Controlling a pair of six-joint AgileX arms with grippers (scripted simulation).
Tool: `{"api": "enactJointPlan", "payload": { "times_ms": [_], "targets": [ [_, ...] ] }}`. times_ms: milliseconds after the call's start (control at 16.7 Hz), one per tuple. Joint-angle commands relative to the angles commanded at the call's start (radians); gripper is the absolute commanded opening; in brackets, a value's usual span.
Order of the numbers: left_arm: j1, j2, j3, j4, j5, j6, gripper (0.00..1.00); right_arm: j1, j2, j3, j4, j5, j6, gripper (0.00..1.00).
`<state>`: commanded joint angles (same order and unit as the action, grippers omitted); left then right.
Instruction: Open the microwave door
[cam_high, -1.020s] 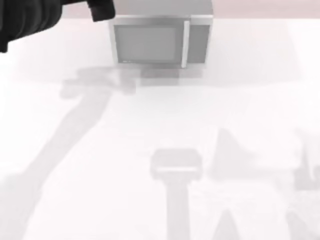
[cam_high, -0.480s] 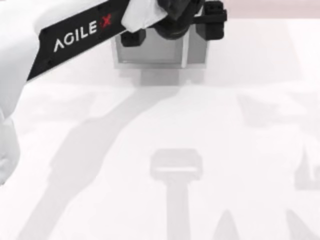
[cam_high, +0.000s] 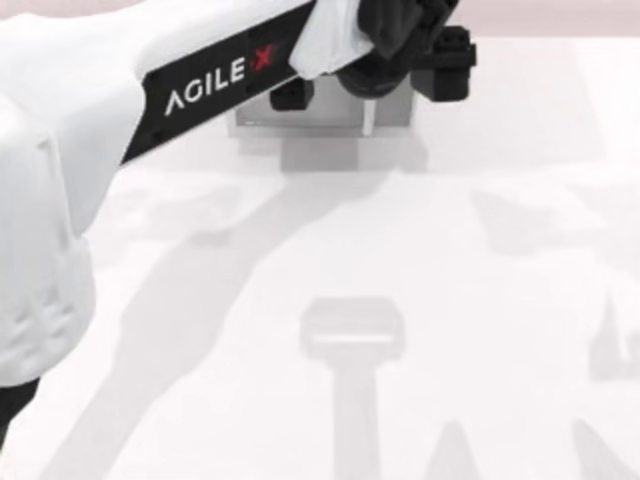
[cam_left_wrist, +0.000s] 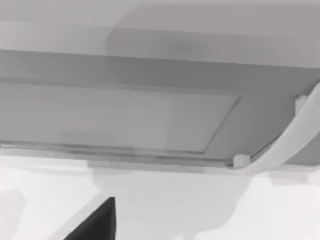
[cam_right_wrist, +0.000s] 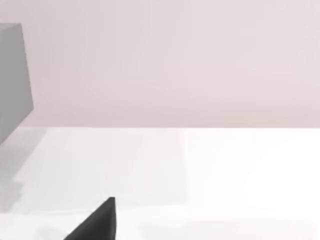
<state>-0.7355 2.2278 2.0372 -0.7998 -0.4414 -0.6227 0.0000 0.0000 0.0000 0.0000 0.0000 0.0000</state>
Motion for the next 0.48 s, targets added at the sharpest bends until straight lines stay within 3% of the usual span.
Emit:
{"api": "enactJointPlan", "payload": {
  "times_ms": [480],
  "targets": [
    [0.057,0.184,0.097,0.105,0.035,0.053,1.00,0.000,0.000,0.000,0.000,0.000,0.000,1.00]
  ]
}}
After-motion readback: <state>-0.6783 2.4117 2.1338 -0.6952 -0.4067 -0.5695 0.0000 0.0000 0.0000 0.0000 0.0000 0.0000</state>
